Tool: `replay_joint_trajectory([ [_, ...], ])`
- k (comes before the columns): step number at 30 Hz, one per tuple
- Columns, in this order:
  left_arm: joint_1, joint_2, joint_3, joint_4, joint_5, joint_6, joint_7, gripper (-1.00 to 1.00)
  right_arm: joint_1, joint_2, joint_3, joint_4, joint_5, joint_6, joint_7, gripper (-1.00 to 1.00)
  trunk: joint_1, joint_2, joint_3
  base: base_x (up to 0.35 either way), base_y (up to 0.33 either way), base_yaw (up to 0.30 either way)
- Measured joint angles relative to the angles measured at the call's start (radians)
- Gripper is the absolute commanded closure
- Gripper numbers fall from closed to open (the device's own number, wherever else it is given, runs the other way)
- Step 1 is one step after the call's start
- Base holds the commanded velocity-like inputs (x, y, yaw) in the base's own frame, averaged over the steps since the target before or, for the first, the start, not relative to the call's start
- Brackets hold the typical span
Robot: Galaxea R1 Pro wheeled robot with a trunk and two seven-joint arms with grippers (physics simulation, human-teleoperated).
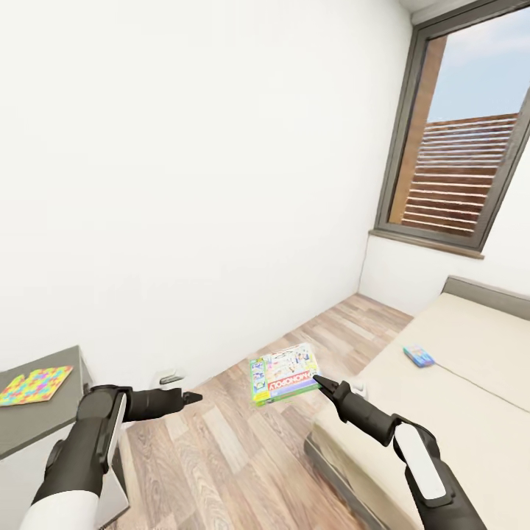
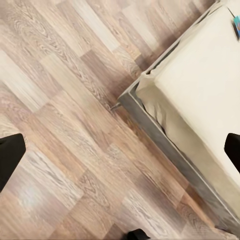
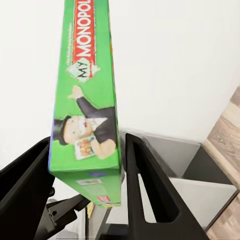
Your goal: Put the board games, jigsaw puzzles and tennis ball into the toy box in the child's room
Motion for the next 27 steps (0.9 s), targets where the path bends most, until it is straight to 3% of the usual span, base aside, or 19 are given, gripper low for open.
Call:
replay_joint_trajectory([
  [8, 0.0, -0.005, -0.003, 0.0, 0.0, 0.005, 0.001, -1.0, 0.0, 0.0, 0.0, 0.0, -0.001, 0.0, 0.0, 1.0, -0.023, 0.042, 0.027, 0.0, 0.0, 0.239],
  [14, 0.0, -0.013, -0.027, 0.0, -0.006, 0.004, 0.006, -1.0, 0.0, 0.0, 0.0, 0.0, -0.002, 0.001, 0.0, 1.0, -0.046, 0.084, 0.051, 0.0, 0.0, 0.221],
  [27, 0.0, -0.015, -0.039, 0.0, -0.009, 0.004, 0.007, -1.0, 0.001, -0.002, -0.006, 0.0, -0.007, 0.002, 0.001, 1.0, -0.088, 0.161, 0.089, 0.0, 0.0, 0.061],
])
